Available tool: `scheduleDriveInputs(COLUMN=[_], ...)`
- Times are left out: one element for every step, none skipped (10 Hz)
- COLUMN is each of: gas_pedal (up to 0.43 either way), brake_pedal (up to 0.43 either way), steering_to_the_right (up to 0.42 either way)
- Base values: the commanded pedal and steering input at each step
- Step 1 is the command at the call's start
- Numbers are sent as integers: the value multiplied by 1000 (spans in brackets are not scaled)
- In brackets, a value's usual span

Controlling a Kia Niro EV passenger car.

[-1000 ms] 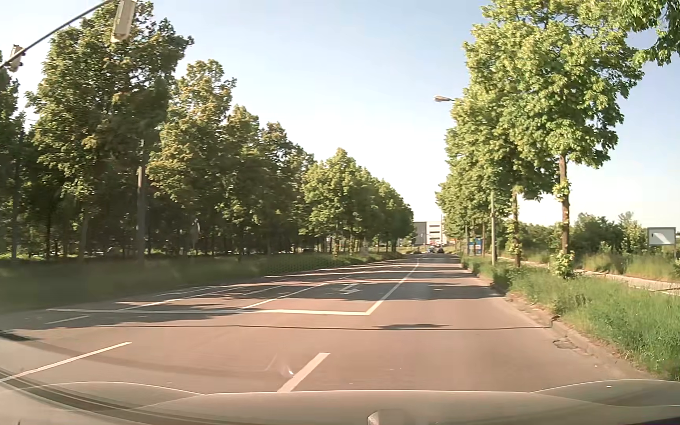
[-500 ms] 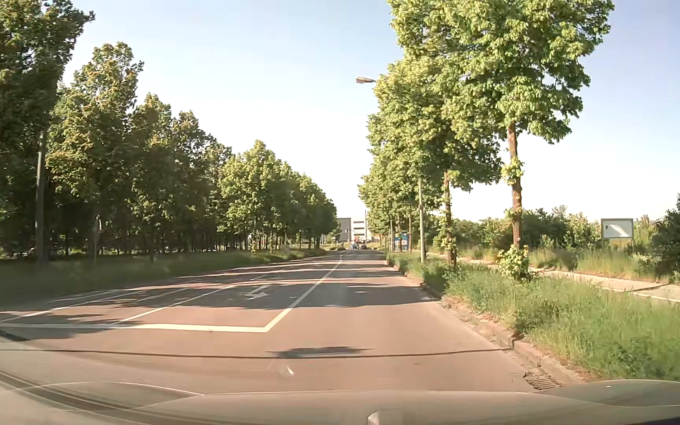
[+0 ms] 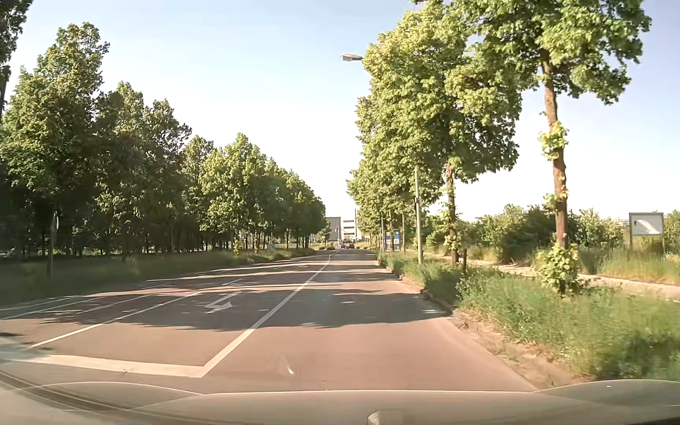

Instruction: Follow the waypoints while adhering to traffic rules and regulations

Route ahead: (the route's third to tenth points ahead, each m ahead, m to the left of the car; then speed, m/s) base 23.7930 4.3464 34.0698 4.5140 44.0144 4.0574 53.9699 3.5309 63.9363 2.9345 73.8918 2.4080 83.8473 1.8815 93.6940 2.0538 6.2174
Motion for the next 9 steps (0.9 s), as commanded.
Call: scheduleDriveInputs(gas_pedal=[358,358,358,358,358,358,358,358,358], brake_pedal=[0,0,0,0,0,0,0,0,0], steering_to_the_right=[-25,-21,-20,-20,-20,-17,-11,-11,-6])
